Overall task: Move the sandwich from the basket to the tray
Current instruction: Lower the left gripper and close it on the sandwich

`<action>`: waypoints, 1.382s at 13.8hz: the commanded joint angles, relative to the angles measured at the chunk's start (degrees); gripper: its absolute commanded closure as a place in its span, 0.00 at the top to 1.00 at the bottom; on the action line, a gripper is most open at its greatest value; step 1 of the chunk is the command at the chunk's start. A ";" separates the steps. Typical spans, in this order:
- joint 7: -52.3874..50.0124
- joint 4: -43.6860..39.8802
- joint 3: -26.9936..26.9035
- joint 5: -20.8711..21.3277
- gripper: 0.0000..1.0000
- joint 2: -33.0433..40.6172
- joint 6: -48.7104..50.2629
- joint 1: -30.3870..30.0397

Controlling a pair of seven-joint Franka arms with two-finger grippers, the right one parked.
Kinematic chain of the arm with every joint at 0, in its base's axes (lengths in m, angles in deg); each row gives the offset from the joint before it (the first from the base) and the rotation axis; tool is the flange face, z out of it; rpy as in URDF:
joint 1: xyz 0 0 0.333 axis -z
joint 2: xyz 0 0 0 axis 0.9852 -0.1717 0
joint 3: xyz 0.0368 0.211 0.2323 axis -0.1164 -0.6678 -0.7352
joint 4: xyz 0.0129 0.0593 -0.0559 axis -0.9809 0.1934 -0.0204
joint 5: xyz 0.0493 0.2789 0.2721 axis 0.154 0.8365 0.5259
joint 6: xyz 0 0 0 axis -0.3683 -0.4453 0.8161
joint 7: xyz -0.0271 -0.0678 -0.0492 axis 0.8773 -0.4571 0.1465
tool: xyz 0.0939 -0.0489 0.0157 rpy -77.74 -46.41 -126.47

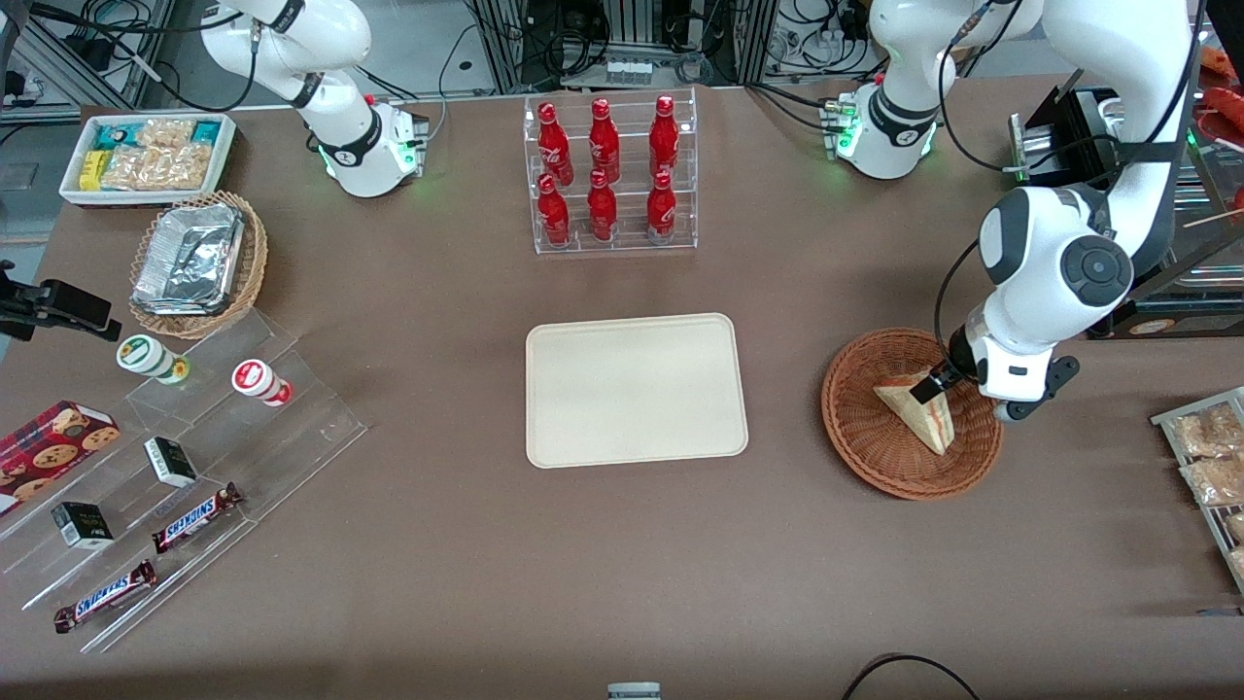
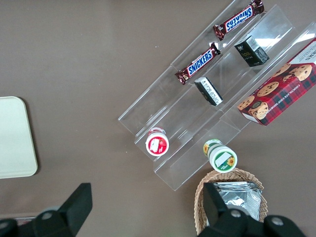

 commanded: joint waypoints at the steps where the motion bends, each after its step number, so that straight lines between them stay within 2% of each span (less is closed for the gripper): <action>1: -1.77 -0.18 0.28 0.38 1.00 -1.70 -0.95 -0.10; 11: -2.82 -1.85 0.19 0.20 1.00 -7.86 -2.62 -0.10; 12: -3.17 -1.85 0.19 0.03 0.76 -8.13 -3.15 -0.10; 13: -3.43 -1.77 0.19 0.20 0.28 -8.13 -3.15 -0.10; 14: -3.35 -1.85 0.19 0.20 0.00 -8.13 -3.15 -0.10; 19: -2.82 -2.99 0.28 0.38 0.00 -7.26 -1.75 -0.10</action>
